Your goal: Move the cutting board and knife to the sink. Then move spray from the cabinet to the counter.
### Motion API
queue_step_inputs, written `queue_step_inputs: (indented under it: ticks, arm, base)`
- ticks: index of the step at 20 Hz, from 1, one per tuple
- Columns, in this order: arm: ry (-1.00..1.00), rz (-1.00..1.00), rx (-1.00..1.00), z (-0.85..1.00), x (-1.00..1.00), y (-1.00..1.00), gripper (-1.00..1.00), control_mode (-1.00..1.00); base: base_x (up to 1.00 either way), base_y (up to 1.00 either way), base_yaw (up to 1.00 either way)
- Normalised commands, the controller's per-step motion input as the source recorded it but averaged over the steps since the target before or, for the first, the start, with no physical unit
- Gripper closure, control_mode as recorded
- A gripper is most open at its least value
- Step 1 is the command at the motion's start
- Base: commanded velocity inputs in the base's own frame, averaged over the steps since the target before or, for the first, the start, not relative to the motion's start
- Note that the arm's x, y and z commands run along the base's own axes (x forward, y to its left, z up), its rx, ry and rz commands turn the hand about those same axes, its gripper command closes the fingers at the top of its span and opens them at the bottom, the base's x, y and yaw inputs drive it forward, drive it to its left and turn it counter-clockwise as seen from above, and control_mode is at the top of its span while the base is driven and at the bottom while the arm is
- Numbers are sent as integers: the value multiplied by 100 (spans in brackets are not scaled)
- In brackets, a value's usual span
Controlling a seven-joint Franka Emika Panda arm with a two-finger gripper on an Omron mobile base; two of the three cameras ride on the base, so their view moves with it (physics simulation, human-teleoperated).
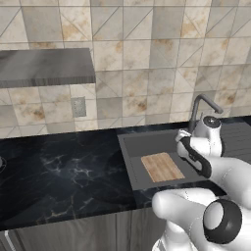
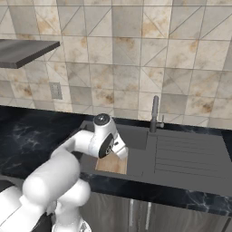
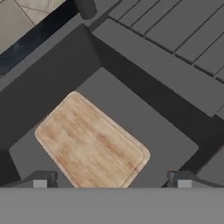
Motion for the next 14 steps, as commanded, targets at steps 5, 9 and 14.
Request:
queue_step_inputs:
  ticks: [5, 9, 14]
  arm:
    - [2, 20, -13, 47, -53, 0, -100, -100]
    - [6, 22, -7, 44, -52, 2, -100, -100]
    - [0, 22, -6, 34, -58, 3, -100, -100]
  base:
    - [0, 0, 0]
    - [0, 0, 0]
    - [0, 0, 0]
